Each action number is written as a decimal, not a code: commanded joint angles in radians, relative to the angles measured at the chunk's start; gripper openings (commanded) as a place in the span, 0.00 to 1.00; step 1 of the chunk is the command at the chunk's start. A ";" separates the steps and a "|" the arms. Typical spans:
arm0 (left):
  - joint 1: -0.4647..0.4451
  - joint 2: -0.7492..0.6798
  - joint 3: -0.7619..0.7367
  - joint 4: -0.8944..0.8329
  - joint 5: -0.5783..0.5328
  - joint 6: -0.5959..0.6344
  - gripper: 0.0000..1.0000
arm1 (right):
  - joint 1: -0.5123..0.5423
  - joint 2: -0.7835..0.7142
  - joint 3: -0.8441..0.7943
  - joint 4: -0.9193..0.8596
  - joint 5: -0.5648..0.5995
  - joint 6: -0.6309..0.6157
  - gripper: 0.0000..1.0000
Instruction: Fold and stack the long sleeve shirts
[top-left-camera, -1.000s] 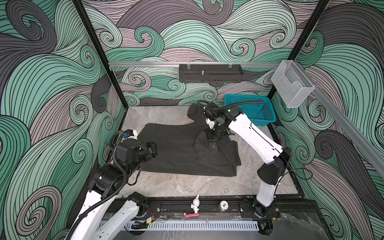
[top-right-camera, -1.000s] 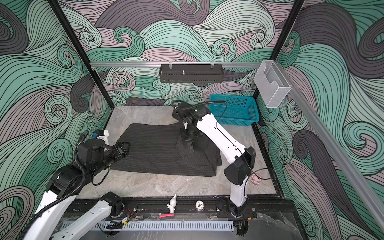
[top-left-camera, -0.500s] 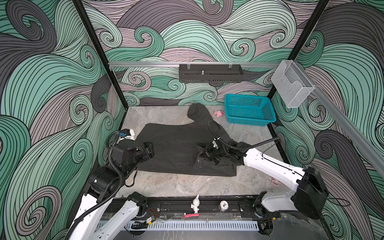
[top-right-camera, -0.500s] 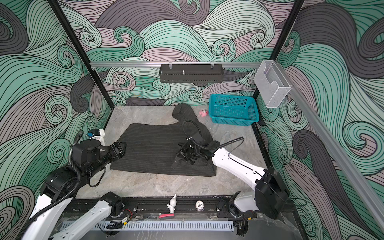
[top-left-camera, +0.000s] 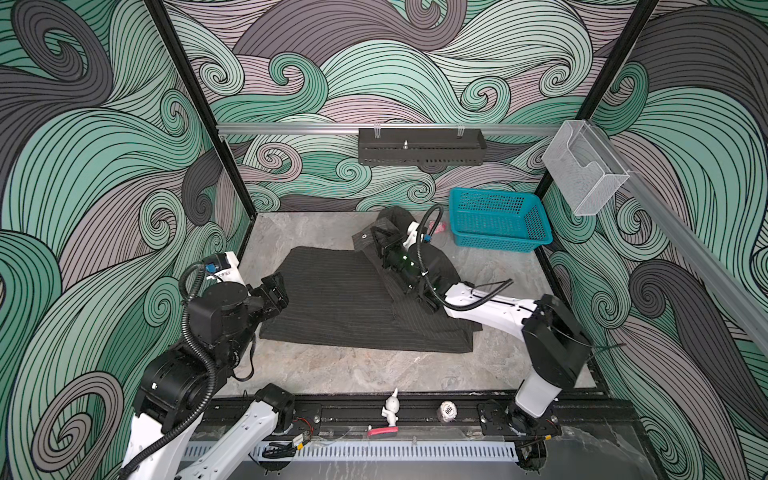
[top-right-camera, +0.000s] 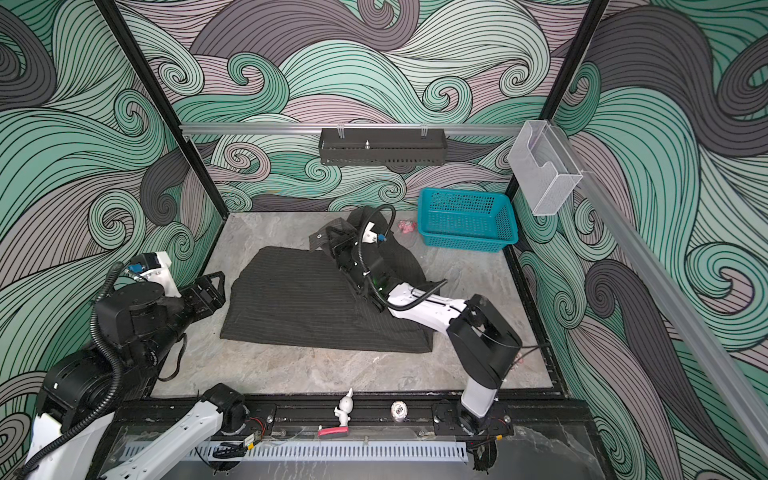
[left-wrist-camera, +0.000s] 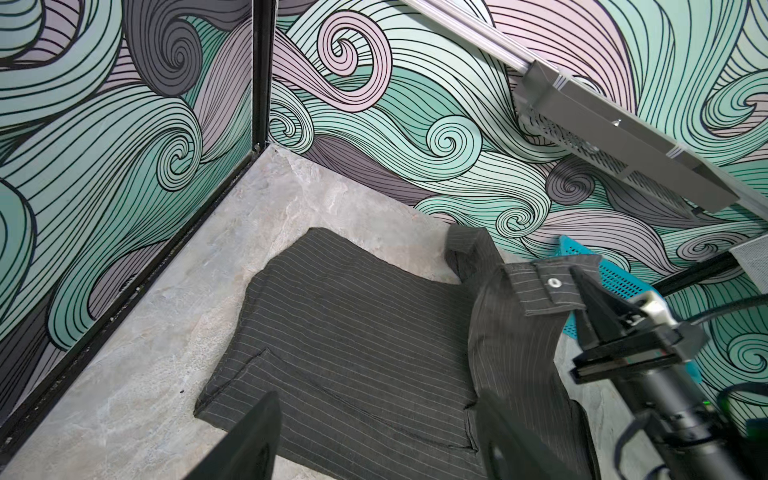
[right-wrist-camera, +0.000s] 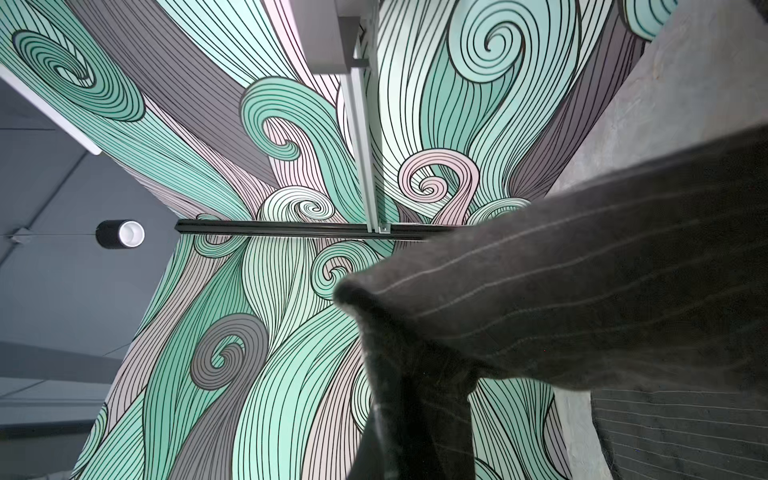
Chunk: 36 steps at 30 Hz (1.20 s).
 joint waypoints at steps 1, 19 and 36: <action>0.006 -0.008 0.008 -0.047 -0.039 0.016 0.76 | 0.085 0.173 -0.078 0.186 0.135 0.062 0.00; 0.006 0.024 -0.028 -0.145 0.030 -0.087 0.79 | 0.270 0.028 -0.315 -0.119 0.085 -0.045 0.75; -0.122 -0.049 -0.850 0.711 0.447 -0.997 0.74 | 0.077 -0.769 -0.343 -0.902 0.176 -0.950 0.79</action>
